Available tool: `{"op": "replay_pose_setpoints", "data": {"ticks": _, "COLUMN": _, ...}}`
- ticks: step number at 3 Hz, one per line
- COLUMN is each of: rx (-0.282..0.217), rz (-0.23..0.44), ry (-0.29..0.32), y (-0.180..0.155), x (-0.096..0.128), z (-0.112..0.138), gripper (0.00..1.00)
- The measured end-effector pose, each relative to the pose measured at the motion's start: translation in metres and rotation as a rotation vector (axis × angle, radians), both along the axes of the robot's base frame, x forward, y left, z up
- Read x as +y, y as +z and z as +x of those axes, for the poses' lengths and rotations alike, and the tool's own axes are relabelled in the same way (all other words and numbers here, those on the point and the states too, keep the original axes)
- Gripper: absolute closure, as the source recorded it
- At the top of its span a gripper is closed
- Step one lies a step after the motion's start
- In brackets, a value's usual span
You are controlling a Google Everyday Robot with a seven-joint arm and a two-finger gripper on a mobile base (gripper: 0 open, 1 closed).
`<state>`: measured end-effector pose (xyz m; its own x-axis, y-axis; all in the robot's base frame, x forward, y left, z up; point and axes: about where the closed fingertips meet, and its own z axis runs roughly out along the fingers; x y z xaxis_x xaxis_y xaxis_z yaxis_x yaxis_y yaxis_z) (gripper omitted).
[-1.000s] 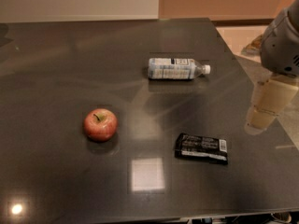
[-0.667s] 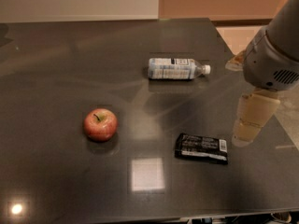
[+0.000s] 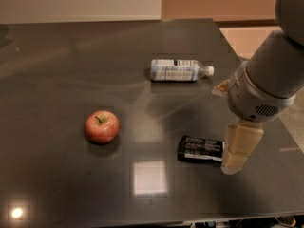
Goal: Pick rxbar chocolate
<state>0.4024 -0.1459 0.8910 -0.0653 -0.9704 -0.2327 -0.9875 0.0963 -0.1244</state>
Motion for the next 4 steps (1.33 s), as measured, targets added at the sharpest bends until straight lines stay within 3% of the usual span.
{"op": "replay_pose_setpoints", "data": {"ticks": 3, "rx": 0.079, "rz": -0.012, "ry": 0.006, "y": -0.057, "x": 0.003, "z": -0.012, "gripper": 0.00}}
{"op": "replay_pose_setpoints", "data": {"ticks": 4, "rx": 0.103, "rz": -0.019, "ry": -0.008, "y": -0.066, "x": 0.002, "z": -0.009, "gripper": 0.19}}
